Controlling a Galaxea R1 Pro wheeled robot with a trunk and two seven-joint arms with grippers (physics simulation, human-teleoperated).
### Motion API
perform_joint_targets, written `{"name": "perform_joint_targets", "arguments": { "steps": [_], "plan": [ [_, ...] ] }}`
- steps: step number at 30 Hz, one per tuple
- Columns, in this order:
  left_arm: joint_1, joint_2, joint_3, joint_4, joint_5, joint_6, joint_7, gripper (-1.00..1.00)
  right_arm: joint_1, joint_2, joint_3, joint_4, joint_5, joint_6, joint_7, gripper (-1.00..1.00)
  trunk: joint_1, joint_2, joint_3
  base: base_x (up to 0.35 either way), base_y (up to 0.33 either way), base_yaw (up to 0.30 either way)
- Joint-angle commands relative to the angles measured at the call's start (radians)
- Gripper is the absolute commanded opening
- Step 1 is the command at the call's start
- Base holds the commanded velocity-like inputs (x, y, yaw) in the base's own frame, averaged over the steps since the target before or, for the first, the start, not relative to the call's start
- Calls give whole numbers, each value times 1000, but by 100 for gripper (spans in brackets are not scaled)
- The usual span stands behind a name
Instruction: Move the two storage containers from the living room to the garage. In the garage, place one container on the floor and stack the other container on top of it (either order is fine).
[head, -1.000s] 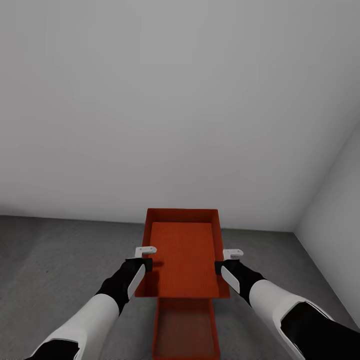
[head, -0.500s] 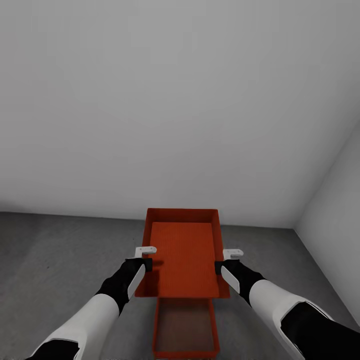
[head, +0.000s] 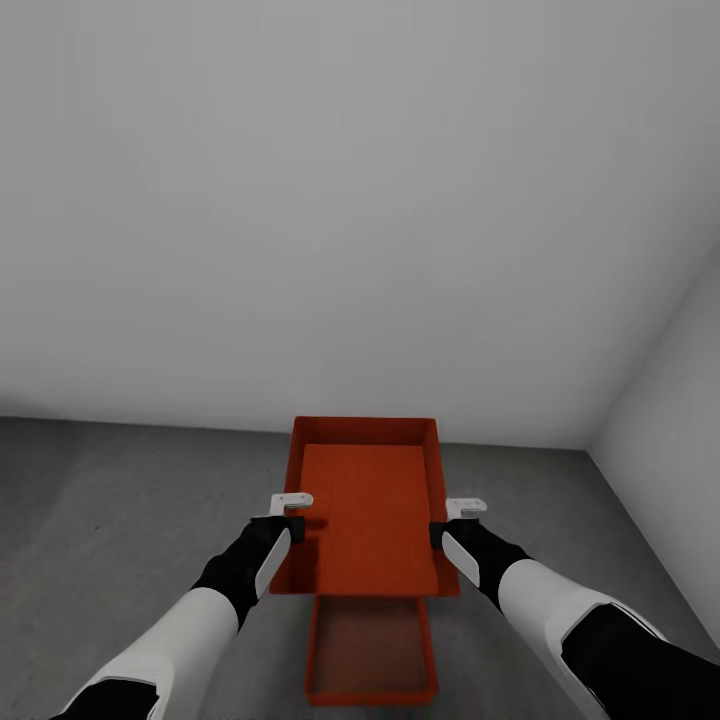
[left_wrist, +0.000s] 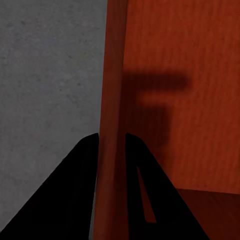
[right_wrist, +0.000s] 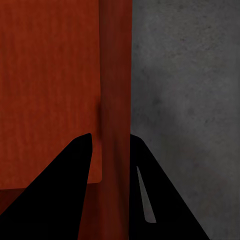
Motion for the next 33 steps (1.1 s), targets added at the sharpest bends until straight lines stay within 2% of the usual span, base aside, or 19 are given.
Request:
{"name": "perform_joint_targets", "arguments": {
  "steps": [1, 33],
  "plan": [
    [0, 2, 4, -1, -16, 11, 12, -100, -2, -20, -38, -3, 28, 7, -35, -100, 1, -2, -4, 0, 0, 0],
    [0, 2, 4, -3, -16, 12, 12, -100, -2, -21, -38, -3, 28, 7, -35, -100, 1, -2, -56, 0, 0, 0]
  ]
}}
